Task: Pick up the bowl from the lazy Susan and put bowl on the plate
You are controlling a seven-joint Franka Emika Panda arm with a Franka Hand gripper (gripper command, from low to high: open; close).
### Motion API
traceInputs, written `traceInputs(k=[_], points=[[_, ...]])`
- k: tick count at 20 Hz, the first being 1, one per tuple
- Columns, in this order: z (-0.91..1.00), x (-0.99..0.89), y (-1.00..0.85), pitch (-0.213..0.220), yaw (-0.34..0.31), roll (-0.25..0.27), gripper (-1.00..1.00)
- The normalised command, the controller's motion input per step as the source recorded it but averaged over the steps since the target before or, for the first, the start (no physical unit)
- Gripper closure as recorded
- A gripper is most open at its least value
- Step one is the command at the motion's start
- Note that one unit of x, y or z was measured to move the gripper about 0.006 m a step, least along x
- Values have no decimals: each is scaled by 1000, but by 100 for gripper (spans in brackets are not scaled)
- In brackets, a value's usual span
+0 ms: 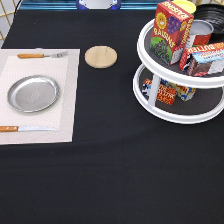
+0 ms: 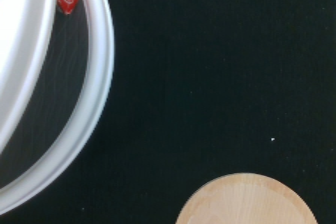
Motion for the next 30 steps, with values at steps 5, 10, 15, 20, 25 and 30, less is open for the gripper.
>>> traceInputs(k=[5, 10, 15, 20, 25, 30], points=[[-6, 0, 0, 0, 0, 0, -100], [0, 0, 0, 0, 0, 0, -100], [0, 29, 10, 4, 2, 0, -100], [130, 131, 247, 2, -12, 12, -100], [330, 602, 689, 97, -27, 25, -100], [221, 714, 488, 123, -63, 90, -100]])
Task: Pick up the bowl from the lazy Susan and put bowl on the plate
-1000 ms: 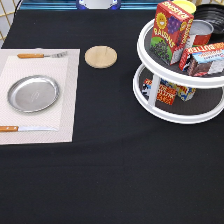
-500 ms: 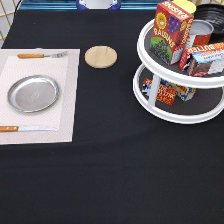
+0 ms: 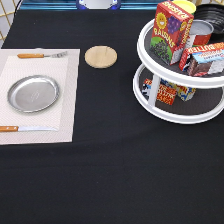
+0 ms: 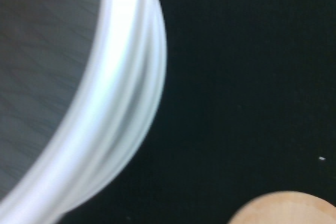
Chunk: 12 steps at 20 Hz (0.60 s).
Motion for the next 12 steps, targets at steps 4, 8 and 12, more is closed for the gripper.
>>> traceInputs(k=[4, 8, 12], points=[[241, 784, 370, 141, -68, 118, -100], [159, 724, 320, 119, -79, 156, -100], [101, 663, 334, 75, -78, 159, -100]])
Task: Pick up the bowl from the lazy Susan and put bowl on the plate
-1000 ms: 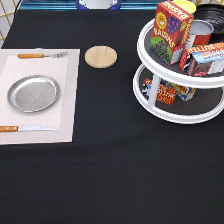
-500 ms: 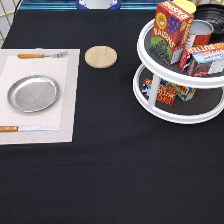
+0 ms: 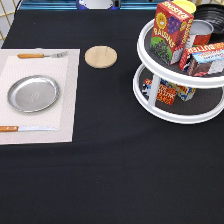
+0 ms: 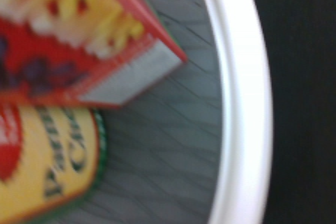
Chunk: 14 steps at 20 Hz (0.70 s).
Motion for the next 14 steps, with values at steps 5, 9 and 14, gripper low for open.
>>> traceInputs(k=[5, 9, 14], points=[[31, 562, 122, 45, -65, 239, -100], [-37, 393, -9, 8, -55, 246, -100], [-93, 38, -217, -36, 5, 189, -100]])
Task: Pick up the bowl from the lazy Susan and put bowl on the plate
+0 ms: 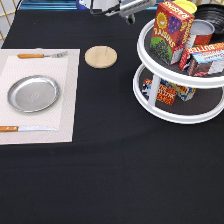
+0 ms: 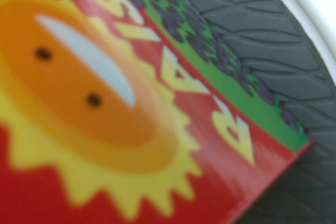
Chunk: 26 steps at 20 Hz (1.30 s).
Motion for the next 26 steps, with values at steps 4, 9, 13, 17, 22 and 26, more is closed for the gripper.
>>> traceInputs(k=[4, 9, 13, 17, 22, 26], points=[[-124, 23, -56, -68, 75, 61, -100], [-433, 37, -58, -38, 49, 56, -100], [-519, 0, -224, -15, 9, 99, -100], [-341, 0, -213, 0, 0, 95, -100], [-188, 42, -122, -3, 0, 97, -100], [-239, 104, -21, -2, 0, 110, -100]])
